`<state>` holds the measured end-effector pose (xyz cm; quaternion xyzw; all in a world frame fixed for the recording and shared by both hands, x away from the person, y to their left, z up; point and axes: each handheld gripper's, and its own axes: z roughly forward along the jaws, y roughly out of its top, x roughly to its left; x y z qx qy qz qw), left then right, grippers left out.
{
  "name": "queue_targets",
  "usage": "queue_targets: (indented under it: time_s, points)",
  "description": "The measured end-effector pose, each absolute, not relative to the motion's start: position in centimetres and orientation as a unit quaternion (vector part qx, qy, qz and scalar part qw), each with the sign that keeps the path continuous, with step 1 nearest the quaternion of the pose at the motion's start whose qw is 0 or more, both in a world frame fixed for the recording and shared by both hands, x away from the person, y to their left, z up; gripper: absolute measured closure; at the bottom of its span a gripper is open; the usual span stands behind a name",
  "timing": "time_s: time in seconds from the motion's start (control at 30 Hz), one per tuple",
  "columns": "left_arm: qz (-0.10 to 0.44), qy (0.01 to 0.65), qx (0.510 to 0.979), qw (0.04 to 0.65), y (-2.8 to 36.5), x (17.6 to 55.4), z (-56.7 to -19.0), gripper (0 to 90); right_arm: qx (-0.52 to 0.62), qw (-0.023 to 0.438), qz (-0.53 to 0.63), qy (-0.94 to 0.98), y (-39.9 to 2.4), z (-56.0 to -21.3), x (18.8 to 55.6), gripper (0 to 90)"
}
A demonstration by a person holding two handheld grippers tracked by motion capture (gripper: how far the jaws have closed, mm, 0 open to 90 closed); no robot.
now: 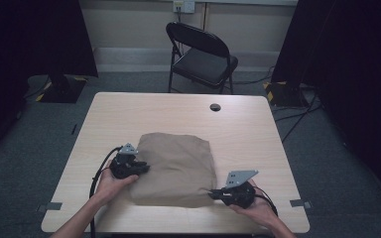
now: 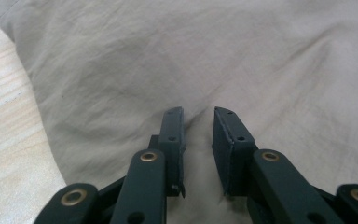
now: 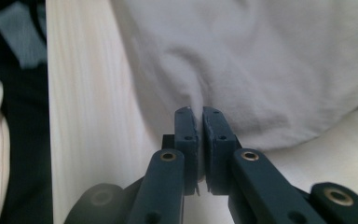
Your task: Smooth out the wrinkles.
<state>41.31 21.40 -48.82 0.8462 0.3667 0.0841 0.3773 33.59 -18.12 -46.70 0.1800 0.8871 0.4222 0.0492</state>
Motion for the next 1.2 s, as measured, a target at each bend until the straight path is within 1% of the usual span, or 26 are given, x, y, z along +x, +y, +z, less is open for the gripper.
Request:
queue_targets:
  time_s: [0.33, 0.5, 0.63, 0.7, 0.73, 0.77, 0.8, 0.83, 0.87, 0.97, 1.0, 1.03, 1.1, 1.2]
  points:
    - [0.085, 0.357, 0.85, 0.378, 21.4, 41.4, -48.9, 74.2, 0.204, 0.062, 0.447, 0.869, -18.4, -45.7, 35.3, 85.8]
    - [0.096, 0.351, 0.853, 0.373, 21.1, 41.4, -48.9, 74.7, 0.217, 0.073, 0.47, 0.853, -17.8, -44.6, 37.2, 86.0]
    - [0.088, 0.355, 0.852, 0.376, 21.2, 41.5, -48.8, 74.5, 0.222, 0.077, 0.476, 0.847, -17.4, -44.3, 37.9, 86.0]
    - [0.083, 0.352, 0.854, 0.373, 21.2, 41.4, -48.6, 72.9, 0.224, 0.078, 0.476, 0.847, -17.2, -44.3, 38.1, 86.1]
    - [0.076, 0.34, 0.855, 0.384, 21.3, 40.9, -47.9, 70.8, 0.227, 0.075, 0.473, 0.848, -17.1, -44.5, 38.2, 86.2]
    - [0.076, 0.34, 0.855, 0.384, 21.3, 40.9, -47.9, 70.4, 0.228, 0.074, 0.472, 0.848, -17.1, -44.5, 38.3, 86.2]
    - [0.077, 0.329, 0.85, 0.403, 21.4, 40.0, -47.1, 70.0, 0.232, 0.071, 0.472, 0.847, -17.2, -44.6, 38.4, 86.2]
    - [0.077, 0.329, 0.85, 0.403, 21.4, 40.0, -47.1, 69.1, 0.232, 0.071, 0.472, 0.847, -17.2, -44.6, 38.4, 86.2]
    - [0.072, 0.315, 0.843, 0.43, 21.8, 38.7, -45.9, 67.1, 0.237, 0.071, 0.473, 0.845, -17.2, -44.7, 38.6, 86.2]
    - [0.067, 0.299, 0.846, 0.436, 22.1, 37.3, -45.4, 63.9, 0.239, 0.072, 0.472, 0.845, -17.0, -44.8, 38.7, 86.3]
    - [0.049, 0.285, 0.851, 0.438, 22.3, 36.0, -45.5, 62.1, 0.239, 0.071, 0.471, 0.846, -17.0, -44.8, 38.7, 86.3]
    - [0.049, 0.285, 0.851, 0.438, 22.3, 36.0, -45.5, 60.4, 0.239, 0.071, 0.471, 0.846, -17.0, -44.8, 38.7, 86.3]
    - [0.038, 0.274, 0.856, 0.437, 22.5, 34.6, -45.7, 55.0, 0.24, 0.071, 0.468, 0.848, -17.0, -44.9, 38.7, 86.3]
    - [0.027, 0.261, 0.858, 0.441, 22.7, 34.1, -45.9, 44.9, 0.243, 0.072, 0.467, 0.847, -17.0, -45.0, 38.7, 86.3]
